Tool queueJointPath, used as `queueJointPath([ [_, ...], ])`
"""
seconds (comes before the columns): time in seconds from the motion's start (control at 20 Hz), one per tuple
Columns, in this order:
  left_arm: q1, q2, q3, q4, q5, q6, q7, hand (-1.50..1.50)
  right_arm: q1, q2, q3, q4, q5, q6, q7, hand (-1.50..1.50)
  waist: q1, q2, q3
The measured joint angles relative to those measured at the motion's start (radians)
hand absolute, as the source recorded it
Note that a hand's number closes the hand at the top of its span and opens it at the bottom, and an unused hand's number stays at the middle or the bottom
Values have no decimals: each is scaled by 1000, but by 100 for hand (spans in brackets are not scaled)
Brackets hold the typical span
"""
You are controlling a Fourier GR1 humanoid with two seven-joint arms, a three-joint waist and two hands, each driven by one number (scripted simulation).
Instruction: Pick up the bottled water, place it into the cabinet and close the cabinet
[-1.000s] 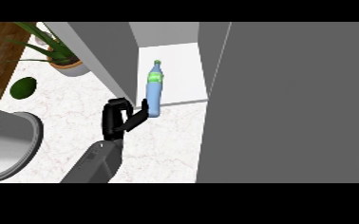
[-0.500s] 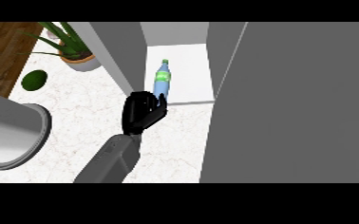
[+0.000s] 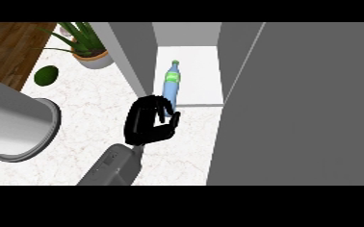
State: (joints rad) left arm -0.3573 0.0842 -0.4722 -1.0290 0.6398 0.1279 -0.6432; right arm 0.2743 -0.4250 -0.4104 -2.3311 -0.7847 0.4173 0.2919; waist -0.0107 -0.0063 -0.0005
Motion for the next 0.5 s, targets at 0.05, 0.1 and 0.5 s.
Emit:
queueJointPath([
  [0.05,32,23,-6,-35,-2,-16,6,-150,3,4,2,-1,-1,5,-2,150,3,0,0],
  [0.1,59,33,-16,-70,-5,-19,13,-150,6,5,12,-5,-2,-2,5,150,4,-1,0],
  [0.5,265,183,-36,-314,14,-111,57,-150,-4,-19,80,-16,-4,25,9,150,14,-4,-1],
])
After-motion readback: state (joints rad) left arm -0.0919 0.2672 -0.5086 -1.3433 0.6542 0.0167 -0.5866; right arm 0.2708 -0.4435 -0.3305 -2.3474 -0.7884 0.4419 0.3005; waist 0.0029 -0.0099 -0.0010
